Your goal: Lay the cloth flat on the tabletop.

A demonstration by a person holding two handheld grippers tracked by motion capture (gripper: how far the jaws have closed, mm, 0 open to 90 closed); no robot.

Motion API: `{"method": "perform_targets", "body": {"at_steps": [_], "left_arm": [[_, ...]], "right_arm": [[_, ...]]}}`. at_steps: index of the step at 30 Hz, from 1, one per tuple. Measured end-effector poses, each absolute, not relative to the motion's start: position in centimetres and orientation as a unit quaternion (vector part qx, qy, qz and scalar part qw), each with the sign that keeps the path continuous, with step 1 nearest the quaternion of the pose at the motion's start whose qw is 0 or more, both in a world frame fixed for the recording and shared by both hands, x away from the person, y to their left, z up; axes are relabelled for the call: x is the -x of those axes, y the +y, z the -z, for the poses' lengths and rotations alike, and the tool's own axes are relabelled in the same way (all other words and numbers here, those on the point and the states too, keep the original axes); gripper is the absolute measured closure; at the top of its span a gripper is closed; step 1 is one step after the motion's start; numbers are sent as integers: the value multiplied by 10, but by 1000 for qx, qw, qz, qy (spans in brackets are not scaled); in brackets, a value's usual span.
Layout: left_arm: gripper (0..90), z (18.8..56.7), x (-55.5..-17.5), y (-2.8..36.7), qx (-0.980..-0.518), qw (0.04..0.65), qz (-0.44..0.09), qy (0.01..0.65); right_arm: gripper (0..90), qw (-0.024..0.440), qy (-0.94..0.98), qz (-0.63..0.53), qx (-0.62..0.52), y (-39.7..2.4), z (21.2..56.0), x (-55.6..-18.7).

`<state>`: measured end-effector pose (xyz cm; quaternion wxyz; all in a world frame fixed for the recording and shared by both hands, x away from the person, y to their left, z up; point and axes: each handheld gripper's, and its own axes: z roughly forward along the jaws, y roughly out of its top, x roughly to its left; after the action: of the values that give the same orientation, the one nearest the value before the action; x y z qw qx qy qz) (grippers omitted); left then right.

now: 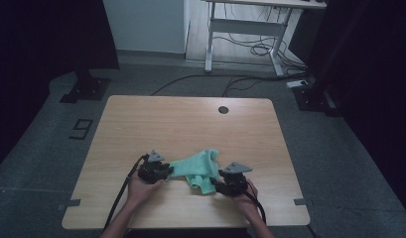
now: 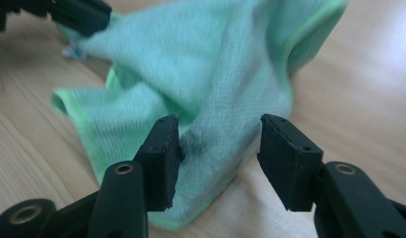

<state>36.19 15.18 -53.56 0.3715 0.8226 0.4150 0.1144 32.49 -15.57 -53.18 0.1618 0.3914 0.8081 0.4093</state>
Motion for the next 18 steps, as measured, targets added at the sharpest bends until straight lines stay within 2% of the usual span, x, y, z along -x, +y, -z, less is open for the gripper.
{"method": "perform_targets", "body": {"at_steps": [4,7,18], "left_arm": [[728,539,-362,151,-824,369,-113,416],[730,540,-361,150,-825,367,-116,414],[735,543,-356,153,-821,373,-118,415]], "right_arm": [[694,157,821,-389,-387,-155,538,-324],[778,160,825,-382,-386,-159,539,-325],[822,181,813,-375,-406,-185,520,-344]]}}
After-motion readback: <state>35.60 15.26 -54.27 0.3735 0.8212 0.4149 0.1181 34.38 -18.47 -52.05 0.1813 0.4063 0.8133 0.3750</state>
